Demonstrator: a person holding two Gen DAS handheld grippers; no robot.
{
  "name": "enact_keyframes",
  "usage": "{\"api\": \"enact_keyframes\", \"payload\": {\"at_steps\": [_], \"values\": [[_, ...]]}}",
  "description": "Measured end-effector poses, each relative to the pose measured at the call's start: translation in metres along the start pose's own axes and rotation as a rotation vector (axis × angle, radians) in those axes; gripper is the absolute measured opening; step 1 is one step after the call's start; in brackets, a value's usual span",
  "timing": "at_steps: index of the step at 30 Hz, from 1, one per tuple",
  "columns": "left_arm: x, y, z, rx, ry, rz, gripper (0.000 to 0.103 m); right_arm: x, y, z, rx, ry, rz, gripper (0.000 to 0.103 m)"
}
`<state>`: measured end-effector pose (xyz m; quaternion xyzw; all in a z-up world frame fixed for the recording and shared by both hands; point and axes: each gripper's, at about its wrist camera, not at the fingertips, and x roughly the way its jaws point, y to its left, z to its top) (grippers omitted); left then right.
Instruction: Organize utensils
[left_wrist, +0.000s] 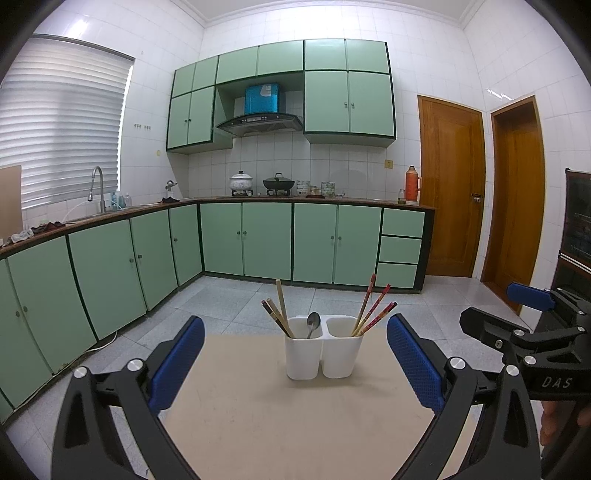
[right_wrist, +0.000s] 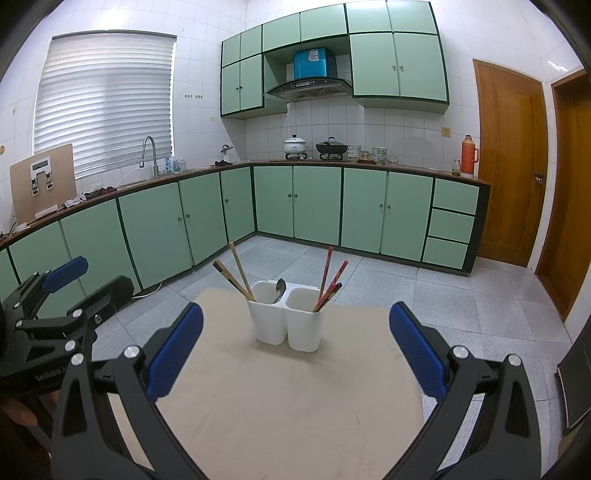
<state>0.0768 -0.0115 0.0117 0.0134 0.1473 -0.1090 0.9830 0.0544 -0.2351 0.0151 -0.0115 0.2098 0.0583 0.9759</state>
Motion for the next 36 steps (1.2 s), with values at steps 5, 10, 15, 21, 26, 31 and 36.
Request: {"api": "enact_keyframes", "payload": {"at_steps": [5,10,15,21,26,31,36], "values": [[0.0000,0.0002,-0.0018,0.001,0.002,0.001,0.097,0.0000,0.0000,-0.0001,0.001,-0.001,0.001,0.098],[-0.0005,0.0013,-0.0032,0.002,0.004,0.003,0.097,0.0004,0.0005,-0.0009,0.001,0.002,0.000,0.098],[-0.0006,0.0015,-0.0031,0.002,0.005,0.003,0.097,0.0005,0.0005,-0.0007,0.000,0.001,0.000,0.098],[-0.0006,0.0014,-0.0027,0.002,0.004,0.003,0.097,0.0004,0.0004,-0.0008,0.001,0.003,0.000,0.098],[-0.0008,0.0016,-0.0030,0.002,0.007,0.004,0.097,0.0012,0.0012,-0.0033,0.002,0.005,-0.001,0.098],[-0.0019,0.0041,-0.0040,-0.001,0.011,0.004,0.097,0.0011,0.0010,-0.0031,0.001,0.005,-0.001,0.098],[-0.0021,0.0053,-0.0039,0.000,0.012,0.005,0.097,0.0050,0.0015,-0.0086,0.002,0.010,-0.004,0.098]]}}
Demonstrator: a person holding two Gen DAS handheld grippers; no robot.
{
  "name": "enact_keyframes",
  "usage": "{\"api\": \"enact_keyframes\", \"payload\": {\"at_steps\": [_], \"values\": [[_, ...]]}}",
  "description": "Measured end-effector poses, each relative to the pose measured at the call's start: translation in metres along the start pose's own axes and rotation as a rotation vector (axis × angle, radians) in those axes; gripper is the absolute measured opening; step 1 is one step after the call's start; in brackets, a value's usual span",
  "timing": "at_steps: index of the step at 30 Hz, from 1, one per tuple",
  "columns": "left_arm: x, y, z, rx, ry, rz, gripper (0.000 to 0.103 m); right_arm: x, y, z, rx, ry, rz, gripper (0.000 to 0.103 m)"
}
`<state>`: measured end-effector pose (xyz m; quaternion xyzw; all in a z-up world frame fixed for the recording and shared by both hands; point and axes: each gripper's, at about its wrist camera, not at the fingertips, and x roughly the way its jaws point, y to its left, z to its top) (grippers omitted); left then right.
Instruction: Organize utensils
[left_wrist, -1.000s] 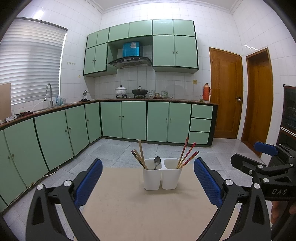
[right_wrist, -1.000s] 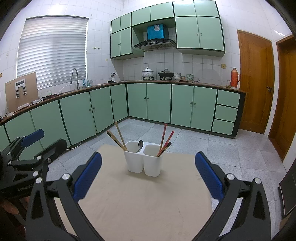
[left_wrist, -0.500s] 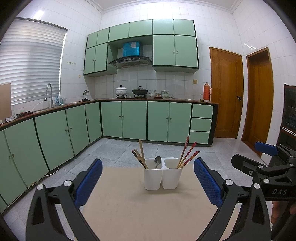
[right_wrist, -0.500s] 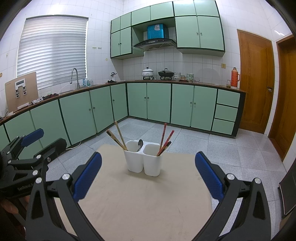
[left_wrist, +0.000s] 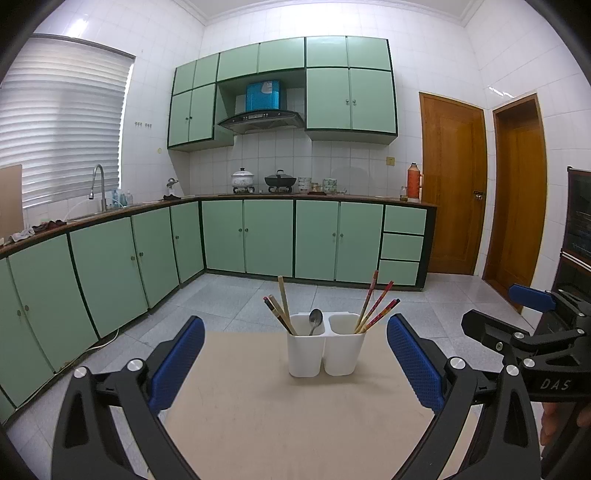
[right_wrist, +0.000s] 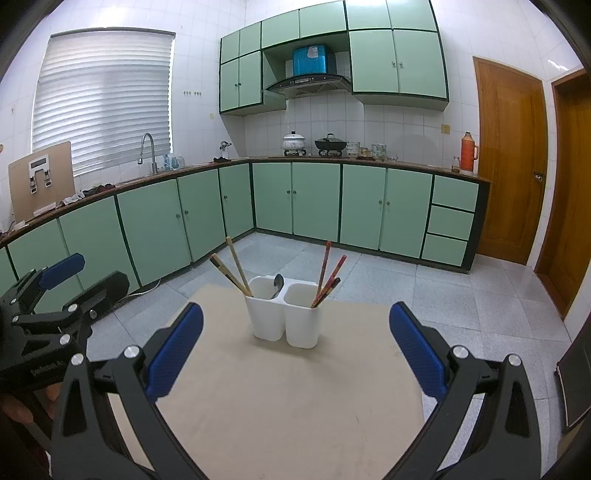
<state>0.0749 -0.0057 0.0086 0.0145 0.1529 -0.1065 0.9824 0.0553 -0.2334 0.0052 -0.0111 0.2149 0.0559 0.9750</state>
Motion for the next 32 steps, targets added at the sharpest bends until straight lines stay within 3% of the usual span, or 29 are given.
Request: {"api": "enact_keyframes", "payload": {"at_steps": [32], "values": [[0.0047,0.0021,-0.0005,-0.005,0.016,-0.001,0.097,0.0016,-0.0056,-0.0040,0.003,0.008,-0.008,0.098]]}}
